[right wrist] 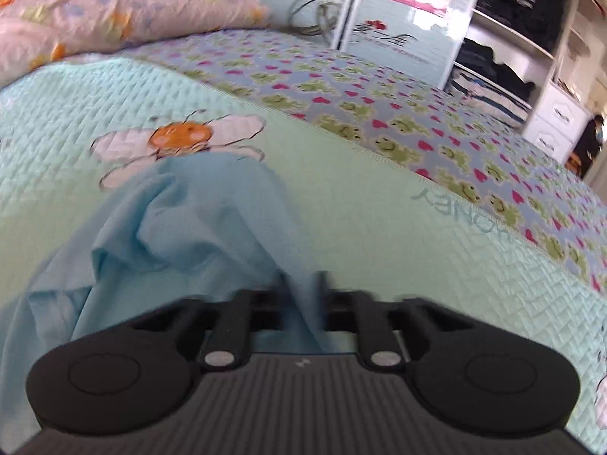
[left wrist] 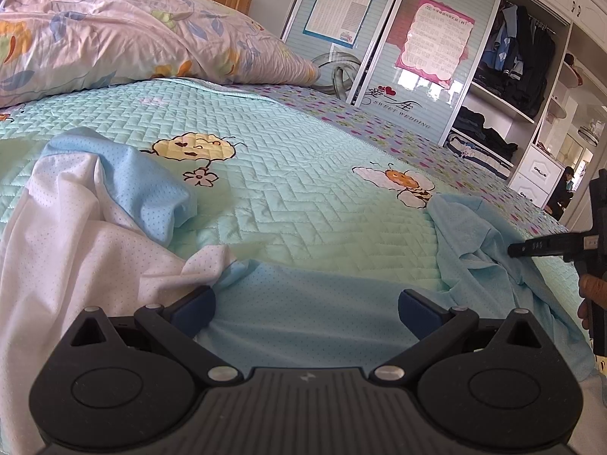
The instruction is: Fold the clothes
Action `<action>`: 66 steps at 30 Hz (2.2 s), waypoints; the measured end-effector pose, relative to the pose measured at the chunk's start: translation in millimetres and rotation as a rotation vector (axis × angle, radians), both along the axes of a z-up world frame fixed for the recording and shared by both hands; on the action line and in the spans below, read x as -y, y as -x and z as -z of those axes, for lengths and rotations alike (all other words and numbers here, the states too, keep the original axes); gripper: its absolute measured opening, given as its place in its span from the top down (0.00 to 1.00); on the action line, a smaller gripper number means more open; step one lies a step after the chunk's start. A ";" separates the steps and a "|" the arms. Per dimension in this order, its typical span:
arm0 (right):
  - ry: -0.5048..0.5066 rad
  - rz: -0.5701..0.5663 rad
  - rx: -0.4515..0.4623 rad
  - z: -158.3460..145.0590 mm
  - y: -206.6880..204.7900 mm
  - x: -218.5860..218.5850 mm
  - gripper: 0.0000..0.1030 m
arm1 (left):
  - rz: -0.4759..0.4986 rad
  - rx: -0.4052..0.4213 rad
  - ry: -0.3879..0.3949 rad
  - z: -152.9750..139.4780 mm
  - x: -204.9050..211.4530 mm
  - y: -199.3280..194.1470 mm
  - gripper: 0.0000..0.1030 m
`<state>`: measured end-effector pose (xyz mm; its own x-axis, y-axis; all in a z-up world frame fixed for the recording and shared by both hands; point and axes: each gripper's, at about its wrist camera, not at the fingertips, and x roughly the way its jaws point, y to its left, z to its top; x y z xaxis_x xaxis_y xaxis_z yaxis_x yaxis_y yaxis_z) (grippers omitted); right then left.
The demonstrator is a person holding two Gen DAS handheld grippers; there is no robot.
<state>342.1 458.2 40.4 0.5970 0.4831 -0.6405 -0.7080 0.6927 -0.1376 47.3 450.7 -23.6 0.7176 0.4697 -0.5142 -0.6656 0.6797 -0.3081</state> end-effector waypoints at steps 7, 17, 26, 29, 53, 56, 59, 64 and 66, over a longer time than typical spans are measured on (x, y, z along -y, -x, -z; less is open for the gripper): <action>-0.063 0.196 -0.091 1.7 -56.7 9.3 0.87 | 0.000 0.001 -0.003 1.2 -1.3 -1.0 0.00; -0.184 0.218 -0.158 4.8 -21.8 55.7 0.62 | -0.001 -0.010 -0.012 0.0 0.8 -3.7 0.00; 0.040 0.331 0.021 7.6 25.5 75.5 0.54 | -0.005 -0.030 -0.028 -1.6 4.7 -6.0 0.00; -0.043 0.425 -0.013 0.0 37.5 96.7 0.52 | -0.009 -0.036 -0.035 -2.2 6.2 -6.4 0.00; -0.710 0.218 -0.476 -8.5 258.0 179.6 0.30 | 0.125 -0.080 -0.046 -86.7 15.5 28.4 0.00; -0.861 0.177 -0.591 8.4 275.0 164.9 0.20 | 0.152 -0.169 -0.074 -108.3 -1.4 47.4 0.00; -0.927 0.141 -0.595 30.1 277.9 146.7 0.20 | 0.096 -0.260 -0.161 -126.5 -28.9 68.3 0.00; -0.949 0.006 -0.515 49.7 279.3 137.3 0.19 | 0.117 -0.359 0.000 -127.6 -107.6 70.5 0.00; -0.979 -0.022 -0.563 55.7 275.1 142.8 0.19 | 0.080 -0.386 0.041 -123.1 -132.6 63.1 0.00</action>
<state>67.0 315.4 -15.3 0.3278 0.9319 -0.1554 -0.5113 0.3132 0.8003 -15.7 583.2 99.5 0.5011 0.3934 -0.7708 -0.6833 0.7264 -0.0736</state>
